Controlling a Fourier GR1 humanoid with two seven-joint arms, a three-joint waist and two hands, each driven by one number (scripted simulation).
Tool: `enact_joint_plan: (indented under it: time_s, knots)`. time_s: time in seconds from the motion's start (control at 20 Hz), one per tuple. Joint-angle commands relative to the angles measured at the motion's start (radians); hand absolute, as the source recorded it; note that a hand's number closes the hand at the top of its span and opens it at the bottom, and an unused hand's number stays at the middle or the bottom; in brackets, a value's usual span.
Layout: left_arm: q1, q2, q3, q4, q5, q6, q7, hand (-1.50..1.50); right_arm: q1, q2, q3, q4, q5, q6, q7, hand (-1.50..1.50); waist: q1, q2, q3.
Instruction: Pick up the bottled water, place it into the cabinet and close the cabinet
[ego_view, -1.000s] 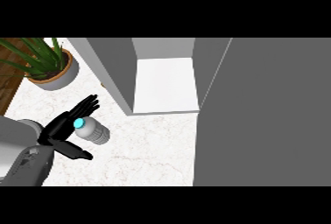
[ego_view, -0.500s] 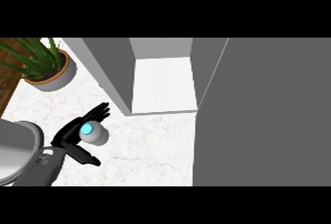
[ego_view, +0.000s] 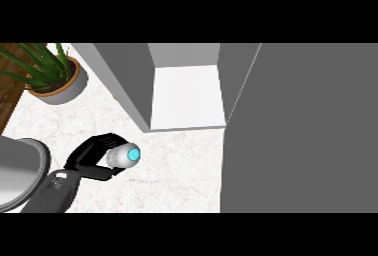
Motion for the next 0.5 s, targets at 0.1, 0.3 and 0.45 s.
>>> enact_joint_plan:
  time_s: [0.1, 0.3, 0.45]
  knots:
    - [-0.010, -0.044, -0.010, 0.074, 0.035, -0.204, -0.079, 1.50, 0.014, -0.021, -0.019, -0.094, -0.023, -0.001, 0.038, -1.50, 0.014, 0.003, -0.003]
    - [-0.018, -0.040, -0.022, 0.083, 0.040, -0.216, -0.097, 1.50, 0.060, -0.022, 0.007, -0.077, -0.010, 0.009, 0.003, -1.50, -0.004, 0.000, -0.004]
    - [-0.014, -0.046, -0.034, 0.068, 0.044, -0.227, -0.131, 1.50, 0.057, -0.022, -0.019, -0.071, -0.038, 0.011, -0.014, -1.50, -0.002, 0.002, -0.004]
